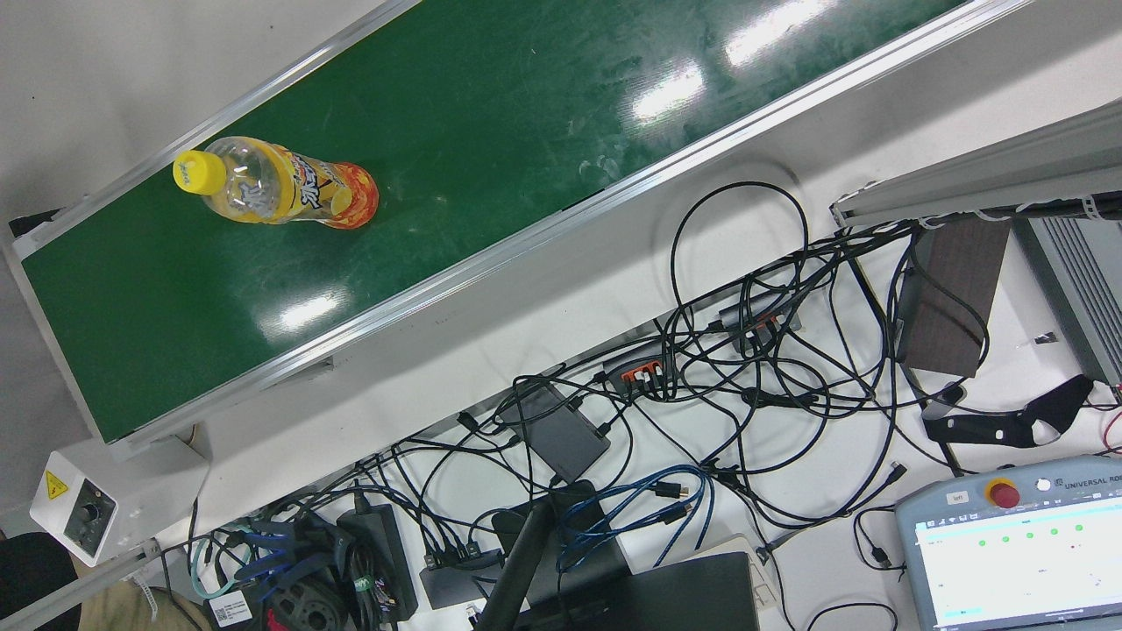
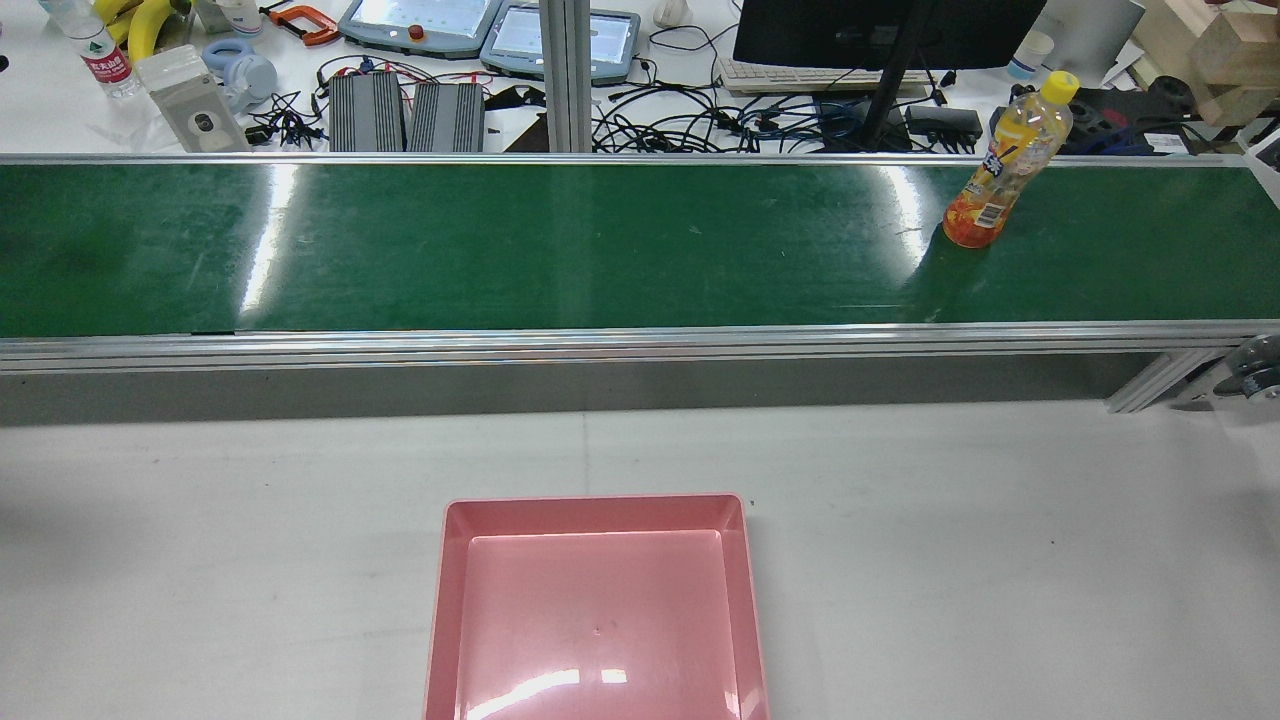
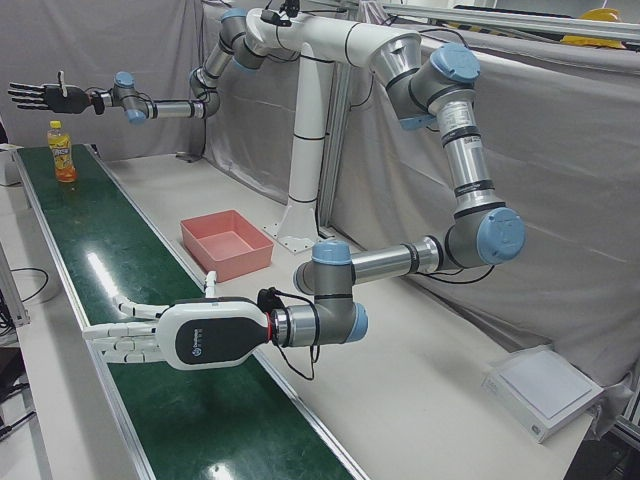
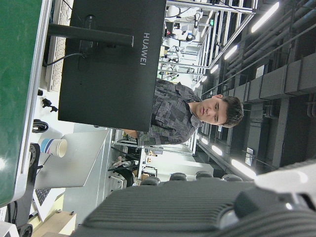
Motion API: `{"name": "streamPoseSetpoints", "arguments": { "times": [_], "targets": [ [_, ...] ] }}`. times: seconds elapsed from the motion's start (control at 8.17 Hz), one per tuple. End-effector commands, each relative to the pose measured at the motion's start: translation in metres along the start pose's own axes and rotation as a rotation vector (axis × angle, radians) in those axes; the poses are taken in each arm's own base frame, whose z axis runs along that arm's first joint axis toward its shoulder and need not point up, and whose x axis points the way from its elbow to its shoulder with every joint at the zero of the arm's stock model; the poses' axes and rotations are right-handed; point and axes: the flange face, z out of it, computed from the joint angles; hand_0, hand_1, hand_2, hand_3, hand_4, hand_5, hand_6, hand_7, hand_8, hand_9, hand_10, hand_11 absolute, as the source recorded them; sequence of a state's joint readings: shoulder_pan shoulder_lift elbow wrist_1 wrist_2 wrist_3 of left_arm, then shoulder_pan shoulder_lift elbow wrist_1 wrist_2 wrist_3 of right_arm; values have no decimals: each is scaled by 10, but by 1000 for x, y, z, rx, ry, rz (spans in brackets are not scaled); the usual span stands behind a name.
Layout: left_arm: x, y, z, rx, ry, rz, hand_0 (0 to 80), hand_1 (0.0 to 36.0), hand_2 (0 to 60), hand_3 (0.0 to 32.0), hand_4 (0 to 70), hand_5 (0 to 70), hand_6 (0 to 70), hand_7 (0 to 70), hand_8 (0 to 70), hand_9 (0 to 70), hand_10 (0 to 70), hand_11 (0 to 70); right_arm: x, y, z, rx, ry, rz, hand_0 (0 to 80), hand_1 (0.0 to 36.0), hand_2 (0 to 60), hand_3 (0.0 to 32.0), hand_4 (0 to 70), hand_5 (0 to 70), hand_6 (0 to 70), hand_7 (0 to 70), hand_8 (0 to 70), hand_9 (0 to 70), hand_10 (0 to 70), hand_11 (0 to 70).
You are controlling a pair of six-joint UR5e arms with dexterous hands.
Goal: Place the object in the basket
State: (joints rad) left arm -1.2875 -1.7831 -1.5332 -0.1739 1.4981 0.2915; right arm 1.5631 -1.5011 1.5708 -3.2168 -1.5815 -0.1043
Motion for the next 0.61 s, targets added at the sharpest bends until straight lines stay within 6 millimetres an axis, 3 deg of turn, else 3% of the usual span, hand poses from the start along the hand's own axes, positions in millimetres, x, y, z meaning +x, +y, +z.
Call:
{"name": "streamPoseSetpoints", "arguments": {
  "times": [0.0,0.49],
  "targets": [
    [1,1,1,-2,1,0,628,41,0,10,216,236,33,0,55,79,59,101,0,0,0,1,0,0,0,0,0,0,0,0,0,0,0,0,0,0],
    [0,-2,2,3,-1,1,626,39,0,12,218,235,32,1,56,82,61,104,0,0,0,-1,0,0,0,0,0,0,0,0,0,0,0,0,0,0]
  ]
}}
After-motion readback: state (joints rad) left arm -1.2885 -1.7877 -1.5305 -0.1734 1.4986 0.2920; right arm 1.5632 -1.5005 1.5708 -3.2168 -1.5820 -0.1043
